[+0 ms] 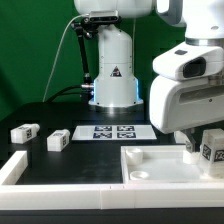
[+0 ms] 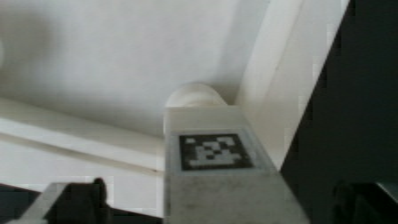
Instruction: Assemble one leg
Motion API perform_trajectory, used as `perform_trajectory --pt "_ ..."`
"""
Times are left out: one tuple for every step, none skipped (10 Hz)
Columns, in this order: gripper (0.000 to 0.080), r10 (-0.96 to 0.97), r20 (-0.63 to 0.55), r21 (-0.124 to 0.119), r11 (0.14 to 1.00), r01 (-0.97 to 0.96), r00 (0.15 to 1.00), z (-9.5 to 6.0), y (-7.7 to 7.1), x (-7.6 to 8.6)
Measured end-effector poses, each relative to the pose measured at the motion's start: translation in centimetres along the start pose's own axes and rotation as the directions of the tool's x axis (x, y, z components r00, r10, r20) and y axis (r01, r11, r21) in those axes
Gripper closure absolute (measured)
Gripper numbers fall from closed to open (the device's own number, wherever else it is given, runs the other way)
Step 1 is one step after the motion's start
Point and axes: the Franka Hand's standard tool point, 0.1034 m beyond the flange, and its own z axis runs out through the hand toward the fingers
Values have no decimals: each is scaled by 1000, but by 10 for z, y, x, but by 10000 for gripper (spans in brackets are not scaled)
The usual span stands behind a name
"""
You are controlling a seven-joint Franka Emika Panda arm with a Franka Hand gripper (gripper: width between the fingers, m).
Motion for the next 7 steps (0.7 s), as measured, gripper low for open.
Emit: perform_trajectory --pt "415 0 0 0 1000 0 1000 0 0 0" --pt "415 0 0 0 1000 0 1000 0 0 0" --pt "504 2 1 -2 1000 -2 1000 0 2 0" --pt "504 3 1 -3 1000 -3 1000 0 3 -1" --pt "504 36 1 -2 999 -36 999 0 3 -1" --pt "504 39 0 -2 999 -39 999 1 4 -1" --pt "504 131 -9 7 991 -131 991 1 4 -2"
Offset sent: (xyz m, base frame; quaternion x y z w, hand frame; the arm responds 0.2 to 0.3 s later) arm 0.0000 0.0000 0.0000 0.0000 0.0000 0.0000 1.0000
